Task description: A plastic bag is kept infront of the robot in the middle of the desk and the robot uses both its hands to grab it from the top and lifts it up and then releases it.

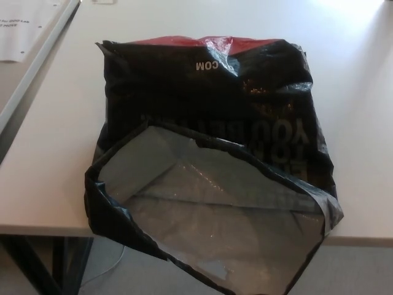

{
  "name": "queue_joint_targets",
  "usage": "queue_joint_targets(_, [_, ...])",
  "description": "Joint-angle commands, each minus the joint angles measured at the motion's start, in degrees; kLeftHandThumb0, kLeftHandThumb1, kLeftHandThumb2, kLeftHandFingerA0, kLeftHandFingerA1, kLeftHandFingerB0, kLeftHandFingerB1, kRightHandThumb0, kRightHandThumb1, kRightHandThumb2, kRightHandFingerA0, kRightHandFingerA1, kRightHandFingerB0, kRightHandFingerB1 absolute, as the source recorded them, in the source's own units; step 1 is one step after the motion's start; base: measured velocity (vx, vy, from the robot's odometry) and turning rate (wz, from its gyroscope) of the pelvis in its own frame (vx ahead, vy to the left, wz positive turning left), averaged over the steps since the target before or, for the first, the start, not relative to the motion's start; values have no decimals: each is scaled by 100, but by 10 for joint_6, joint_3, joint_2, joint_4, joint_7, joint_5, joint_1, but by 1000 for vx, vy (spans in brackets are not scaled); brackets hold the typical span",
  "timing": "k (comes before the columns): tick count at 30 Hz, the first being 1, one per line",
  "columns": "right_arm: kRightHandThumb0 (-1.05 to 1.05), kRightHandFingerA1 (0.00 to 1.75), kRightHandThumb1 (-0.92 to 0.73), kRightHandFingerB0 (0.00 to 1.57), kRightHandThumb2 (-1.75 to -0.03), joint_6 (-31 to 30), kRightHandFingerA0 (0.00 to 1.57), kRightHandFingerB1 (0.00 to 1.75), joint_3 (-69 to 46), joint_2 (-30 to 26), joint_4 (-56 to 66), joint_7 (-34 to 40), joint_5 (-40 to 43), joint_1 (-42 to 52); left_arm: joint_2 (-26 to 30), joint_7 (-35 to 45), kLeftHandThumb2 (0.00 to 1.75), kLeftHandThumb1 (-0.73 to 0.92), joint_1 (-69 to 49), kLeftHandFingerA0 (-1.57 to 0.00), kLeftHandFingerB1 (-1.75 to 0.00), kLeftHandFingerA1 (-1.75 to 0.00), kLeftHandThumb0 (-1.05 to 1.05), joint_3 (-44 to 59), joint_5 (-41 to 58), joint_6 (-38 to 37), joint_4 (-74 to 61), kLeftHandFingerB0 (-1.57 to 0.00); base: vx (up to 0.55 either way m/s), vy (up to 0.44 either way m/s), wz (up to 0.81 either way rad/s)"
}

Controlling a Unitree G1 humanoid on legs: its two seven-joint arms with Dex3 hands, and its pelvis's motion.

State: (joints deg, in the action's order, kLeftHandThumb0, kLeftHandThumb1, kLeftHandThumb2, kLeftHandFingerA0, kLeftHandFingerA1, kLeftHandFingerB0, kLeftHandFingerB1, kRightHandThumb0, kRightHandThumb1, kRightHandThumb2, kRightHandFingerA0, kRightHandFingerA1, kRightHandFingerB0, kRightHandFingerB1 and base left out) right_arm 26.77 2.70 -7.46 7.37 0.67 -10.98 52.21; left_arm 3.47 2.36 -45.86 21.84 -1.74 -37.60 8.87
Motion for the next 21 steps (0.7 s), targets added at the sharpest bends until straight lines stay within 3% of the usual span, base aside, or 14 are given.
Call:
queue_joint_targets(1, [-14, 49, -43, 0, -88, 134, 2, 50, -88, 6, 98, 96, -102, -22, 9, -53, 55, 45, -24, -23, -31, -36, -19, 108, -42, -202, -103, -23, 0, 0, 0])
queue_joint_targets(2, [-26, 44, -40, 2, -64, 99, 14, 17, -113, -13, 106, 106, -138, -58, 58, -69, 54, 43, 2, -19, -29, -36, -22, 143, -115, -209, -66, -20, 0, 0, 0])
queue_joint_targets(4, [-24, 37, -43, 0, -52, 92, 17, 17, -128, -25, 94, 111, -146, -86, 82, -69, 54, 41, 20, -16, -28, -34, -22, 147, -130, -203, -42, -17, 0, 0, 0])
queue_joint_targets(5, [-35, 43, -38, 0, -65, 82, 8, 7, -133, -30, 91, 110, -148, -100, 89, -68, 55, 41, 23, -15, -29, -35, -28, 149, -134, -187, -48, -15, 0, 0, 0])
queue_joint_targets(7, [-39, 43, -38, 0, -65, 56, 7, 4, -145, -41, 80, 110, -151, -138, 108, -70, 53, 42, 42, -12, -29, -34, -26, 150, -147, -157, -54, -18, 0, 0, 0])
queue_joint_targets(8, [-49, 50, -34, 0, -68, 41, 20, 6, -157, -54, 55, 133, -173, -191, 130, -96, 86, 35, 75, -3, -47, -52, -21, 158, -185, -144, -41, 0, 0, 0, 0])
queue_joint_targets(11, [-55, 53, -34, 0, -70, 14, 33, 10, -168, -72, 19, 172, -222, -255, 167, -114, 86, 35, 115, -2, -47, -53, -22, 161, -205, -120, -15, 0, 0, 0, 0])
queue_joint_targets(12, [-57, 48, -41, 0, -53, -2, 45, 17, -169, -75, 8, 185, -238, -277, 179, -117, 53, 43, 130, -5, -31, -31, -32, 159, -208, -112, -5, -22, 0, 0, 0])
queue_joint_targets(13, [-60, 52, -37, 0, -70, -14, 31, 4, -170, -78, 0, 189, -244, -293, 189, -124, 55, 41, 143, -7, -32, -28, -29, 155, -215, -108, 5, -22, 0, 0, 0])
queue_joint_targets(14, [-60, 52, -37, 0, -70, -22, 31, 4, -171, -80, -5, 188, -244, -302, 194, -131, 55, 41, 151, -7, -32, -28, -29, 153, -223, -106, 13, -22, 0, 0, 0])
queue_joint_targets(15, [-51, 48, -34, 0, -68, -28, 17, 4, -173, -85, -20, 179, -227, -323, 200, -134, 54, 41, 165, -8, -33, -28, -28, 145, -230, -94, 19, -22, 0, 0, 0])
queue_joint_targets(17, [-50, 50, -32, 0, -69, -40, 23, 6, -174, -91, -55, 175, -206, -371, 216, -137, 54, 40, 199, -8, -33, -28, -29, 125, -236, -78, 43, -25, 0, 0, 0])
queue_joint_targets(18, [-53, 47, -34, 0, -68, -37, 13, 5, -173, -97, -74, 179, -205, -390, 222, -122, 54, 40, 216, -8, -32, -28, -29, 112, -216, -77, 62, -24, 0, 0, 0])
queue_joint_targets(21, [-51, 38, -34, 0, -67, -38, 8, 0, -166, -97, -115, 174, -187, -435, 220, -41, 55, 43, 230, -5, -33, -26, -37, 71, -148, 7, 32, -14, 0, 0, 0])
